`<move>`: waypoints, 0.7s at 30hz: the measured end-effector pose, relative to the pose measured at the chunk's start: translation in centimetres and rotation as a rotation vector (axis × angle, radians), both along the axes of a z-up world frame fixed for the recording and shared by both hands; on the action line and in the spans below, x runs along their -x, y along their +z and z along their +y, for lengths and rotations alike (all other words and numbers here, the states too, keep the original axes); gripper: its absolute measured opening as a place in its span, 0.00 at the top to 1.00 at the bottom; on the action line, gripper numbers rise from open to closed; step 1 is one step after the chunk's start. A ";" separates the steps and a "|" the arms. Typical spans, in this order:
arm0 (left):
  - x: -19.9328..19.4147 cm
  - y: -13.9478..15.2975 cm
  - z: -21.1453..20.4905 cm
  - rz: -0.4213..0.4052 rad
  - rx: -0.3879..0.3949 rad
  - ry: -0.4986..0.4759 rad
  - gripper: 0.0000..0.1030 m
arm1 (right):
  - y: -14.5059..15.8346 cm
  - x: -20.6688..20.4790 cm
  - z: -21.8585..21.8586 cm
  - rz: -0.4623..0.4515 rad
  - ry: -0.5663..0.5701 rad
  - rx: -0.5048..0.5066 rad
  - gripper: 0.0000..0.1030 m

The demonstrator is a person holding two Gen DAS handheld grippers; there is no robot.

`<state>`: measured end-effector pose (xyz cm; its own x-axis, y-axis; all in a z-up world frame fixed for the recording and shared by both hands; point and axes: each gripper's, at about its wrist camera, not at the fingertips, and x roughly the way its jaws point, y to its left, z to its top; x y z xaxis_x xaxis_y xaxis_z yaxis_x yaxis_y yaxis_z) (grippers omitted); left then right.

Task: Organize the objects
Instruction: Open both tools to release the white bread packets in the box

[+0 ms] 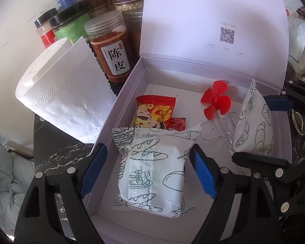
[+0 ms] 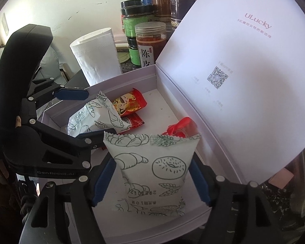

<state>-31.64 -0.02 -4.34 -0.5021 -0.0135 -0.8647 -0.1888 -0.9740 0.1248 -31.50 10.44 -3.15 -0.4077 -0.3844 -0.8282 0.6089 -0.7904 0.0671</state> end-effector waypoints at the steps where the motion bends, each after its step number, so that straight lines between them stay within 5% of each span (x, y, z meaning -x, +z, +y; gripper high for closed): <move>1: -0.2 0.1 0.0 0.007 0.000 -0.001 0.20 | 0.1 0.0 0.0 0.006 0.001 0.001 0.30; 16: -2.0 1.0 -1.3 0.031 -0.028 0.001 0.20 | 0.3 0.0 -0.8 0.048 0.019 0.005 0.28; 21: -2.7 1.3 -1.8 0.038 -0.028 0.007 0.20 | 0.6 0.0 -0.5 0.095 0.003 0.004 0.14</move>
